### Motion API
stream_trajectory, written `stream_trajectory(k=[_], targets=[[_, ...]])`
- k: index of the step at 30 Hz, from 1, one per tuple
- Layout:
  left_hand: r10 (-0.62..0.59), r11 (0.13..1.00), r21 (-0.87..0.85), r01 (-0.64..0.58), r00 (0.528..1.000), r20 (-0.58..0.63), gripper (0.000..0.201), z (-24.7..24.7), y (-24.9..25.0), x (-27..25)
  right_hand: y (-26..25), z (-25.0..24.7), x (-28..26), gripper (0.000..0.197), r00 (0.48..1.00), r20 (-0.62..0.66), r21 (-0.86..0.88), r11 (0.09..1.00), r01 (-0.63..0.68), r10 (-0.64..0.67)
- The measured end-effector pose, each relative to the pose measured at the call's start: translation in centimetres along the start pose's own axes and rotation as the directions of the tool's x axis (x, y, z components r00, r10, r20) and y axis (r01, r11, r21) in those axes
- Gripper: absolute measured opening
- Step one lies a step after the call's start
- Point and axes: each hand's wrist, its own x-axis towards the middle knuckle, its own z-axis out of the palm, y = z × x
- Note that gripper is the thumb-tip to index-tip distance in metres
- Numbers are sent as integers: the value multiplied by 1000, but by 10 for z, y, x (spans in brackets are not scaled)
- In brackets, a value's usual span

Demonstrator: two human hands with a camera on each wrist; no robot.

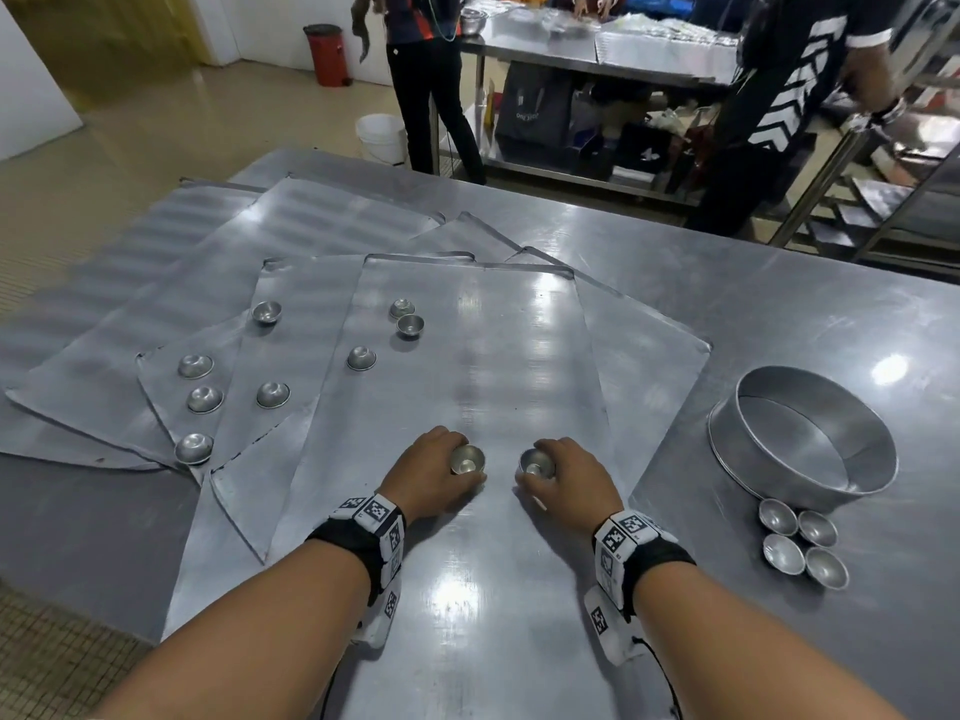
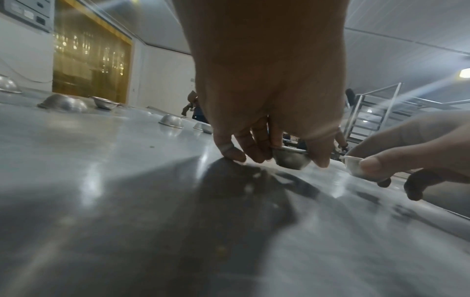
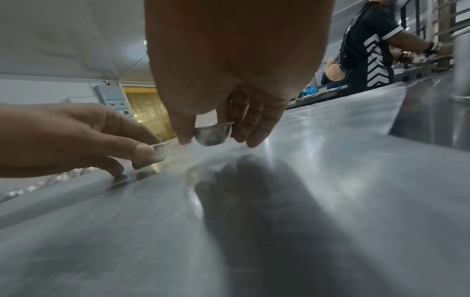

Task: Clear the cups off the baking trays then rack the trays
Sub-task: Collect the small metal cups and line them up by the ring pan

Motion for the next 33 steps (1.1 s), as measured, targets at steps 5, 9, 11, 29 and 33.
stream_trajectory(k=[5, 9, 11, 29, 33], targets=[[115, 993, -15, -115, 992, 45, 51, 29, 51, -4, 35, -35, -35, 45, 999, -43, -20, 1000, -24, 23], [183, 983, -4, -184, 980, 78, 43, 64, 103, -8, 75, -63, -74, 44, 990, -99, -10, 995, -98, 97], [231, 973, -2, -232, 967, 106, 42, 83, 128, -11, 97, -76, -96, 48, 982, -123, 15, 990, -142, 143], [272, 954, 51, -295, 925, 263, 55, 238, 275, -34, 263, -129, -224, 62, 917, -148, 47, 929, -368, 371], [216, 969, 50, -240, 934, 284, 62, 253, 277, -37, 275, -123, -225, 60, 916, -149, 97, 927, -361, 372]])
